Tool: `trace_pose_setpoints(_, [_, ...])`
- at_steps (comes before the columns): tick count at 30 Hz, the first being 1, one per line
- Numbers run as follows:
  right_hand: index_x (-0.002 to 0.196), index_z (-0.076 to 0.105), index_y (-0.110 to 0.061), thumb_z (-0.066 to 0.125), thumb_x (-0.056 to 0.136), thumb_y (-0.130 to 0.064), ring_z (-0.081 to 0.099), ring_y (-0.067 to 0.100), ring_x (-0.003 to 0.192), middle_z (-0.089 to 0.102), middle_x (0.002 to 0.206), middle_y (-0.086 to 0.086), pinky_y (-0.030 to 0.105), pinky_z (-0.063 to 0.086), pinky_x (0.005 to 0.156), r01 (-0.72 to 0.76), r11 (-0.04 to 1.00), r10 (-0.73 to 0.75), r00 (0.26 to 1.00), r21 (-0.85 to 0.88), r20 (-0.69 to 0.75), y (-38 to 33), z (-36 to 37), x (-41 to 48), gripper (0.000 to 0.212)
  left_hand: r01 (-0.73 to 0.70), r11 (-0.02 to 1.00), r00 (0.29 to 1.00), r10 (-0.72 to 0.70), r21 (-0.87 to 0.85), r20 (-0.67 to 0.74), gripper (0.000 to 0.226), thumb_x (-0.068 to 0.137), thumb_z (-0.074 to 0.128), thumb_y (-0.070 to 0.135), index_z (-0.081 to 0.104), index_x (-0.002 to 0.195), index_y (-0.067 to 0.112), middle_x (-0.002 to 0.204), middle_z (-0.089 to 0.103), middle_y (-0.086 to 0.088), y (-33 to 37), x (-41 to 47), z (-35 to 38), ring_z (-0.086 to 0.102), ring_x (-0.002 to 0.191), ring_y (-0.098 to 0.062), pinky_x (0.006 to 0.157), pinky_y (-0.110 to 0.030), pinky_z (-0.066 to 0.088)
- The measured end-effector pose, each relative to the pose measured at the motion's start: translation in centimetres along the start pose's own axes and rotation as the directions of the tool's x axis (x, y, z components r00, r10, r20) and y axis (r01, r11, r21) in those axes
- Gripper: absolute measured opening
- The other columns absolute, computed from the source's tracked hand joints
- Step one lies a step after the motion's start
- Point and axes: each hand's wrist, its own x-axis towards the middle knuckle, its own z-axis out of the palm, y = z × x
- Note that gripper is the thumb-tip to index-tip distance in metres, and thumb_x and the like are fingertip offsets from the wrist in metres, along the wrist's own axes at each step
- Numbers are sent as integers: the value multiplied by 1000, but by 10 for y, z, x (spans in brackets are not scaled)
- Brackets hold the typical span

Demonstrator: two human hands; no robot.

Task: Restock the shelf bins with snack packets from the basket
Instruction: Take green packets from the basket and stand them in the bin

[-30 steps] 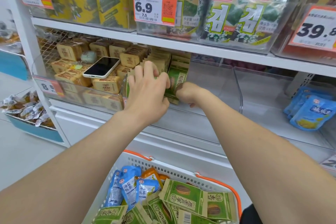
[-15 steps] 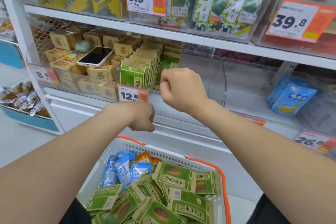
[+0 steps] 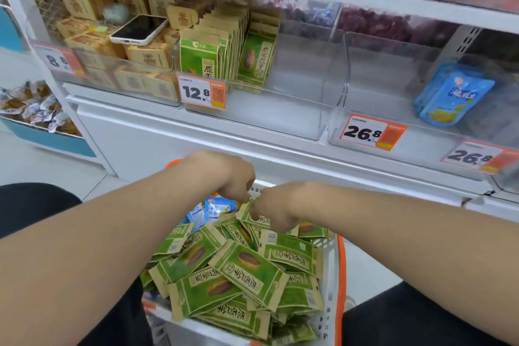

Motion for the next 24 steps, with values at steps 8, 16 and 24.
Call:
trace_pose_setpoints(8, [159,32,-29,54,101,-10,54,18,78,49,114,3,29,35,55,273,935,-311,938,224,154,-39,33,21,65,34,995,999,-37,93,27,25,104,50,32,63,121,19,128,64,-6,-3,13,15,46,89,-27,78,-35,41])
trace_pose_setpoints(16, [151,26,-7,69,88,-65,64,33,96,62,115,9,40,55,69,-49,955,62,997,292,-36,-67,52,30,96,-18,999,1000,17,47,22,28,107,45,16,62,129,17,120,59,-7,9,10,9,47,88,-28,72,-33,39])
trace_pose_setpoints(24, [124,59,-5,79,86,-52,65,28,100,65,113,6,36,56,76,-121,898,130,992,423,9,-70,60,28,64,-8,999,999,6,35,35,34,104,42,7,61,129,21,128,57,-7,9,5,5,48,89,-28,72,-31,39])
